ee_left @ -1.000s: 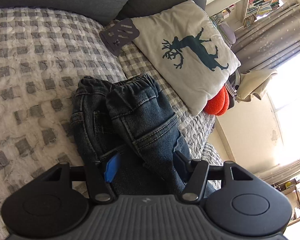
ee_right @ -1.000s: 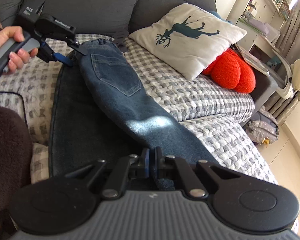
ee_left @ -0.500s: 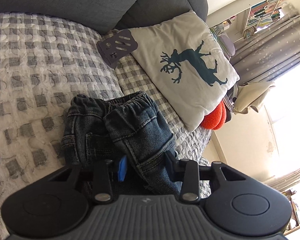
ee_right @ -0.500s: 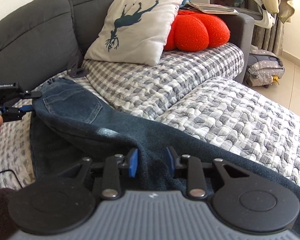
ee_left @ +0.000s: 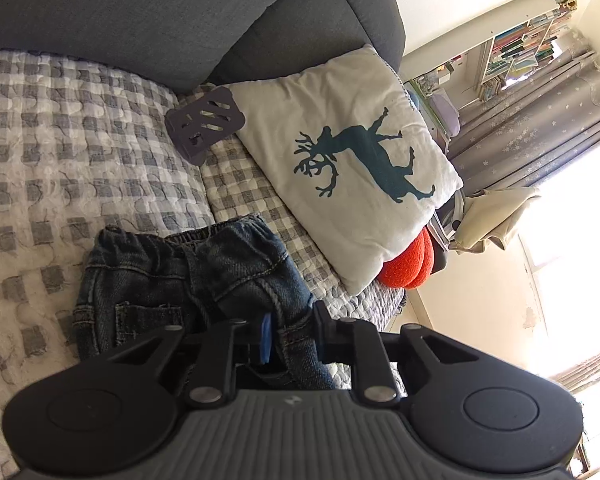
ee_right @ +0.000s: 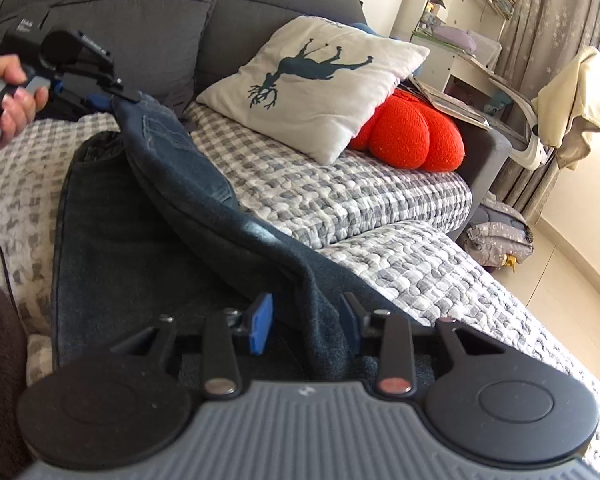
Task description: Fold clothes
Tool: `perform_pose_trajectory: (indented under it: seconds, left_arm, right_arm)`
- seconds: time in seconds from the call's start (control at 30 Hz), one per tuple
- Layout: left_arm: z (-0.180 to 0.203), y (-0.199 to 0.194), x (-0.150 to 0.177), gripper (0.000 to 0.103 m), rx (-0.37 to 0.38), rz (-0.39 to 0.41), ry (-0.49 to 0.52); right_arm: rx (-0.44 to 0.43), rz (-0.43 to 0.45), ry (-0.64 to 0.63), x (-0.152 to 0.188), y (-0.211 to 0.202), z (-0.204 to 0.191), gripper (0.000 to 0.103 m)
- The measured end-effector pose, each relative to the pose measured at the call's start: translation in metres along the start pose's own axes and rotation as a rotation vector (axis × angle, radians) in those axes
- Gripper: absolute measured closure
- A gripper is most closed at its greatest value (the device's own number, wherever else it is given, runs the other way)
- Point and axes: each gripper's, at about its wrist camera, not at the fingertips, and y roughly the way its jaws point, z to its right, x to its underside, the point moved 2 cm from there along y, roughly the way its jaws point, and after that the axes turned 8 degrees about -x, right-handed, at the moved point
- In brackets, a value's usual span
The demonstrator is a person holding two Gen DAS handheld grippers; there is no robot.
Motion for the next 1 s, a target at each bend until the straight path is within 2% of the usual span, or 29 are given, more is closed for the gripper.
perform_pose_trajectory:
  seconds: [0.17, 0.2, 0.23, 0.27, 0.43, 0.57, 0.67, 0.77, 1.0]
  left_arm:
    - [0.002, 0.0, 0.001, 0.084, -0.025, 0.004, 0.02]
    - [0.0, 0.0, 0.001, 0.085, -0.029, 0.003, 0.021]
    - [-0.001, 0.0, 0.001, 0.085, -0.033, 0.002, 0.022]
    - [-0.003, 0.001, 0.001, 0.086, -0.037, 0.001, 0.023]
    - [-0.007, 0.002, 0.0, 0.087, -0.045, 0.004, 0.028]
    - [-0.001, -0.002, -0.004, 0.088, -0.037, 0.025, 0.057]
    - [0.001, -0.008, -0.014, 0.088, -0.023, 0.048, 0.073]
    - [-0.005, -0.013, -0.022, 0.088, -0.016, 0.051, 0.069]
    - [-0.046, -0.017, -0.018, 0.088, -0.043, 0.019, 0.054]
  right_arm:
    - [0.099, -0.078, -0.128, 0.013, 0.021, -0.01, 0.072]
    - [0.113, -0.086, -0.14, 0.015, 0.024, -0.009, 0.077]
    - [0.128, -0.087, -0.149, 0.017, 0.026, -0.008, 0.088]
    - [0.141, -0.085, -0.158, 0.018, 0.027, -0.007, 0.092]
    - [0.176, -0.048, -0.186, 0.011, 0.009, -0.002, 0.098]
    - [0.17, -0.029, -0.227, 0.0, -0.015, -0.002, 0.099]
    - [0.145, 0.001, -0.238, -0.009, -0.038, -0.008, 0.099]
    - [0.068, 0.015, -0.219, -0.015, -0.055, -0.019, 0.099]
    - [-0.108, -0.055, -0.239, -0.005, -0.058, -0.06, 0.099]
